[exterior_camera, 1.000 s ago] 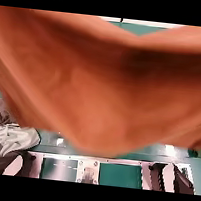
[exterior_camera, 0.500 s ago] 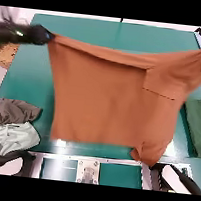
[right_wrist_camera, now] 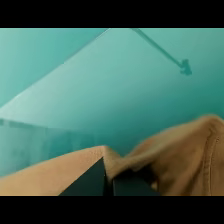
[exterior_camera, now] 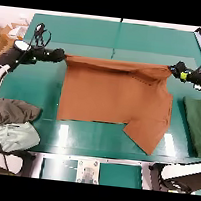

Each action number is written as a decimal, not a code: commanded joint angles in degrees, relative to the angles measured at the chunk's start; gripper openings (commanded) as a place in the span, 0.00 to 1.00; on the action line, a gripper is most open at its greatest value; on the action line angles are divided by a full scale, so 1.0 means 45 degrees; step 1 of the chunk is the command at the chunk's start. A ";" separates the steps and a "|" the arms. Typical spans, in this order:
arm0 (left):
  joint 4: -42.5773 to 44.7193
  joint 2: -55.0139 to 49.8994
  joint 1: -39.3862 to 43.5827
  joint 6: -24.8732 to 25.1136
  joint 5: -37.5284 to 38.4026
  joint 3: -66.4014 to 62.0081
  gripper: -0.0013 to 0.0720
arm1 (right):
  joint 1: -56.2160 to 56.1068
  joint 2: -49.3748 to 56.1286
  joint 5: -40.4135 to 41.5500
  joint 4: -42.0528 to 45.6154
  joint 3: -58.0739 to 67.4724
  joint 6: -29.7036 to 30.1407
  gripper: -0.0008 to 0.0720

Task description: Fold the shirts.

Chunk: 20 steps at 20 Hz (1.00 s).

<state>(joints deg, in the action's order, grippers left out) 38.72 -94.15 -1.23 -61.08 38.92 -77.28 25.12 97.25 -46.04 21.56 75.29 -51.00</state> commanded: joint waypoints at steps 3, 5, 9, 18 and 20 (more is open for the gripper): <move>0.0534 -0.0442 -0.0015 -0.0102 0.1161 -0.0287 0.05 | 0.0612 0.0845 -0.1826 0.1438 0.0826 -0.0719 0.03; 0.1681 -0.0442 -0.0010 -0.1025 0.2293 -0.0287 0.05 | 0.0933 0.0845 -0.2900 0.3332 0.0772 -0.1472 0.03; 0.3614 -0.0447 0.0053 -0.2453 0.3633 0.0049 0.05 | 0.0962 0.0850 -0.3376 0.5319 0.0083 -0.1957 0.04; 0.3614 -0.0452 0.0656 -0.2895 0.3808 0.1107 0.05 | 0.0962 0.0850 -0.3264 0.5435 -0.0359 -0.1957 0.04; 0.3653 -0.0452 0.0831 -0.2900 0.3512 0.1103 0.05 | 0.0962 0.0845 -0.3400 0.5440 -0.0350 -0.1962 0.04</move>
<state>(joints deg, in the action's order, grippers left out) 54.89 -96.14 1.48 -73.67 55.59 -72.60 29.43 101.03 -60.66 45.76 73.80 -59.68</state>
